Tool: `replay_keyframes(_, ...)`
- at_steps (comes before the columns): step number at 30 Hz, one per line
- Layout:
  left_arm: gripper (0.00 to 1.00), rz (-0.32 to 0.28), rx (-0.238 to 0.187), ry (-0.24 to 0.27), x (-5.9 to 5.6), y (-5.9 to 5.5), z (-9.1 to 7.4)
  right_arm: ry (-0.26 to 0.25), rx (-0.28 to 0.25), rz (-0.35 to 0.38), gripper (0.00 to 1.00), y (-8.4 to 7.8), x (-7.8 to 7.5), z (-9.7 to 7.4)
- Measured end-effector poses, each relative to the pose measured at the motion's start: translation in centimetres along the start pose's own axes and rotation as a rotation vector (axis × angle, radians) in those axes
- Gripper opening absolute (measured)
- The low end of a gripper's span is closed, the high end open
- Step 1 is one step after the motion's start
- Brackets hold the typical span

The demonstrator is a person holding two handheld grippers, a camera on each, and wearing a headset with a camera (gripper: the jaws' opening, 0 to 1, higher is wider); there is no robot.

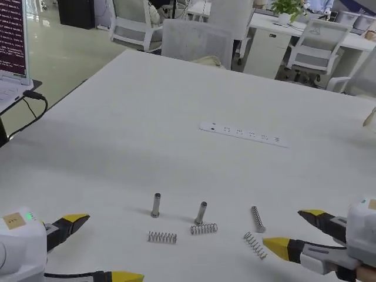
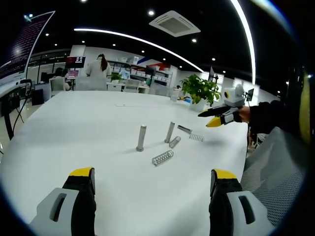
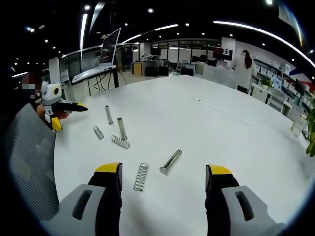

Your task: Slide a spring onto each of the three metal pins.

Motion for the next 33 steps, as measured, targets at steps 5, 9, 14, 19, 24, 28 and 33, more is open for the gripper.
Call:
replay_keyframes(5,0.95,0.001,0.004,-0.002,-0.1,0.0,0.0,-0.02,0.017,0.012,0.65,0.2,-0.6,0.5)
replay_keyframes(9,0.95,0.001,0.007,-0.006,-0.1,-0.1,0.1,-0.033,0.029,0.003,0.62,0.4,-0.9,0.7)
replay_keyframes(14,0.95,0.002,0.007,-0.01,-0.2,-0.1,0.1,-0.053,0.038,0.005,0.57,1.0,-1.5,1.2)
replay_keyframes(19,0.95,0.004,0.006,-0.012,-0.2,0.0,0.1,-0.064,0.053,0.002,0.55,1.4,-1.9,1.9)
replay_keyframes(24,0.94,0.004,0.004,-0.011,-0.2,0.0,0.1,-0.072,0.072,0.001,0.52,1.6,-2.2,2.5)
replay_keyframes(28,0.94,0.004,0.004,-0.009,-0.2,0.0,0.1,-0.072,0.091,-0.007,0.49,1.6,-2.2,3.1)
replay_keyframes(33,0.94,0.004,0.005,-0.009,-0.1,0.0,0.2,-0.069,0.108,-0.017,0.46,1.8,-2.2,3.8)
Point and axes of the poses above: the centre of the closed fingertips' face, and the gripper's own axes: z roughly forward along the fingers, x roughly to its left, y roughly out of its top, the point moved 2 cm from there along -z, roughly backward along the fingers, and after that the axes turned 8 degrees about -y, right-handed, at the moved point
